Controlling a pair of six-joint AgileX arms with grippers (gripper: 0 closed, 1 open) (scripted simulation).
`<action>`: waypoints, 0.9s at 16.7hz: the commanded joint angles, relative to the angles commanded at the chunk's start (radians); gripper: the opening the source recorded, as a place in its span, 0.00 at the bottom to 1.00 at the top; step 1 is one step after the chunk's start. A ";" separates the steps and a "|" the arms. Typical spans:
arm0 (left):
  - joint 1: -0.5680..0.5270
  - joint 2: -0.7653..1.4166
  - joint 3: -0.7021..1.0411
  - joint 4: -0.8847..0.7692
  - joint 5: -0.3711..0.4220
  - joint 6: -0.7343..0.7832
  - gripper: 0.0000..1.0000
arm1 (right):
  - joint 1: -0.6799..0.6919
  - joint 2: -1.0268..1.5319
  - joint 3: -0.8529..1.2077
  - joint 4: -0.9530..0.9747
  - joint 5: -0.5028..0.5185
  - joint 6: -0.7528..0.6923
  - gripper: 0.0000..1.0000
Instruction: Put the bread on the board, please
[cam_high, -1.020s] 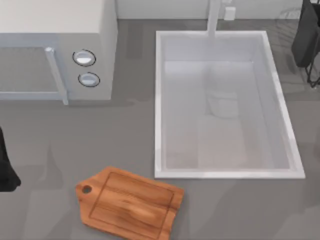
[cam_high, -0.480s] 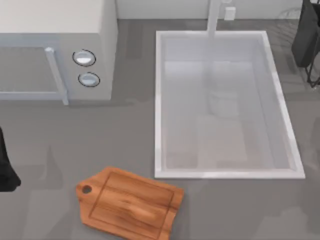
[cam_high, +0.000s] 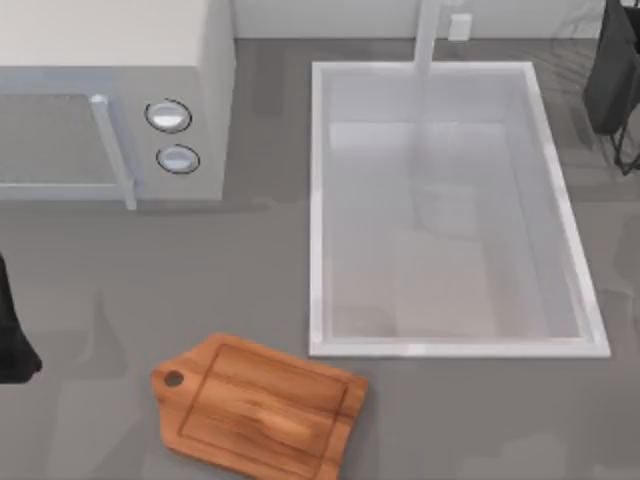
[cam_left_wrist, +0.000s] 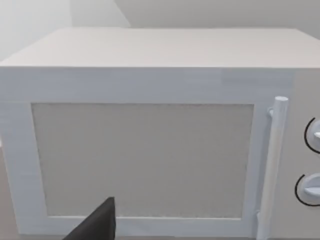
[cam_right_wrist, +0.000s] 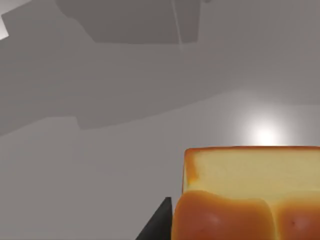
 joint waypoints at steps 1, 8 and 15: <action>0.000 0.000 0.000 0.000 0.000 0.000 1.00 | 0.001 0.004 -0.003 0.002 0.000 0.002 0.00; 0.000 0.000 0.000 0.000 0.000 0.000 1.00 | 0.222 0.173 0.202 -0.056 -0.001 -0.169 0.00; 0.000 0.000 0.000 0.000 0.000 0.000 1.00 | 0.839 0.510 0.614 -0.162 -0.010 -0.513 0.00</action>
